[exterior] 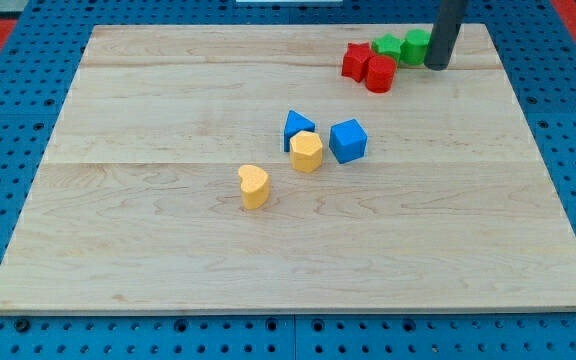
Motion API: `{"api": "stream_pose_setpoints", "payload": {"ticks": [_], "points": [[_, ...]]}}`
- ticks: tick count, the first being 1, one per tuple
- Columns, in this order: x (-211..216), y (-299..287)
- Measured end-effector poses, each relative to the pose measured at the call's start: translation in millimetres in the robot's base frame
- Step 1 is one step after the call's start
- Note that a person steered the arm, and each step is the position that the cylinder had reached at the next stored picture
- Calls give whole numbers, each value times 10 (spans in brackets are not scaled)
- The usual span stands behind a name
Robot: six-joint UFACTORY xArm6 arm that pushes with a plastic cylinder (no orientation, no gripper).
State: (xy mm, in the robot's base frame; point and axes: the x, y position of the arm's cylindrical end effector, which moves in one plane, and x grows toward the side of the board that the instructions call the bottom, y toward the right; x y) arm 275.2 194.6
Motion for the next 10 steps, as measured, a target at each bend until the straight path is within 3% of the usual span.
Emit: {"api": "stream_pose_setpoints", "payload": {"ticks": [3,5,6,7,8,9,10], "points": [[8,33],[-190,591],[-549,554],[-618,-72],[-594,-312],[-441,16],[-37,47]]}}
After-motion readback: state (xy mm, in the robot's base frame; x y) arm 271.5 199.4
